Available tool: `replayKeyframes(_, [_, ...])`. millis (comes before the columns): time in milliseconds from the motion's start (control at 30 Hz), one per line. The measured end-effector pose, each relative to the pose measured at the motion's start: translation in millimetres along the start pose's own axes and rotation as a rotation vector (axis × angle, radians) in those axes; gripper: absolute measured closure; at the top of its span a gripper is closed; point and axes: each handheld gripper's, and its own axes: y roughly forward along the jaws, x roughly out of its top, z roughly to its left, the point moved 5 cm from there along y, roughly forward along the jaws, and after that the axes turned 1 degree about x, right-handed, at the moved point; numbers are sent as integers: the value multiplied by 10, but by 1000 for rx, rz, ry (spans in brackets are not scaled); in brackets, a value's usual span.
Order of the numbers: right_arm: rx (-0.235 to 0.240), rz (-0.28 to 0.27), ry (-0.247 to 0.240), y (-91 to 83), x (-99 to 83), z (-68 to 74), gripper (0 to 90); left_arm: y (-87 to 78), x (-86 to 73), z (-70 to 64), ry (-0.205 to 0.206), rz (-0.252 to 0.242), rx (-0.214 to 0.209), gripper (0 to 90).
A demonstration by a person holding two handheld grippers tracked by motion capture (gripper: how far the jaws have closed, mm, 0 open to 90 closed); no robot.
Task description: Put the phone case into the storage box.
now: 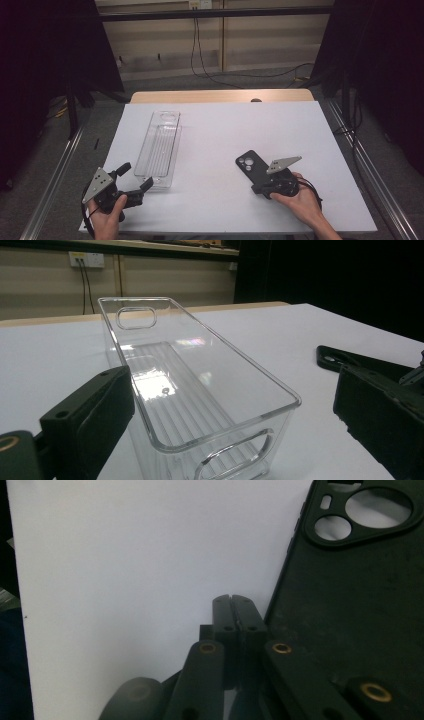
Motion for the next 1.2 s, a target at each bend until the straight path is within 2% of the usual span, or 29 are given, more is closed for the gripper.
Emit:
replayKeyframes(133, [22,-42,-16,-48,30,43,845,-3,1,3,3,1,-1,30])
replayKeyframes(233, [33,-66,-24,-79,45,71,787,2,7,-5,2,-2,-4,30])
replayKeyframes(267, [39,-69,-29,-81,47,78,759,3,6,-8,0,-2,-4,30])
replayKeyframes(300, [34,-76,-31,-85,54,90,683,3,4,-7,1,-1,-4,30])
replayKeyframes(367, [30,-89,-31,-89,72,100,598,1,4,-2,-1,-1,-1,30])
replayKeyframes(400, [30,-89,-31,-89,72,100,598,-1,4,2,1,-1,0,30])
replayKeyframes(500, [22,-123,-23,-116,113,103,469,-1,4,3,2,0,0,30])
replayKeyframes(567, [24,-128,-27,-124,122,106,438,3,3,-3,2,0,-2,30])
replayKeyframes(600, [15,-135,-30,-132,132,106,397,4,4,-5,2,0,-3,30])
replayKeyframes(633, [-8,-147,-33,-143,148,98,313,4,4,-6,1,-1,-3,30])
replayKeyframes(667, [-8,-147,-33,-143,148,98,313,4,5,-5,1,-1,-3,30])
replayKeyframes(700, [-35,-156,-35,-152,159,83,241,3,4,-2,3,0,-3,30])
replayKeyframes(733, [-35,-156,-35,-152,159,83,241,2,3,-2,3,1,-2,30])
replayKeyframes(800, [-53,-172,-25,-165,172,61,179,6,3,-1,2,1,-2,30])
replayKeyframes(833, [-70,-193,-20,-187,188,38,113,8,3,0,2,1,-1,30])
replayKeyframes(1000, [-88,-227,-2,-249,217,11,72,6,5,0,4,0,-3,30])
replayKeyframes(1100, [-83,-237,3,-260,230,7,72,4,2,3,1,1,1,30])
replayKeyframes(1200, [-97,-240,23,-276,249,-26,96,8,-2,5,-1,2,0,30])
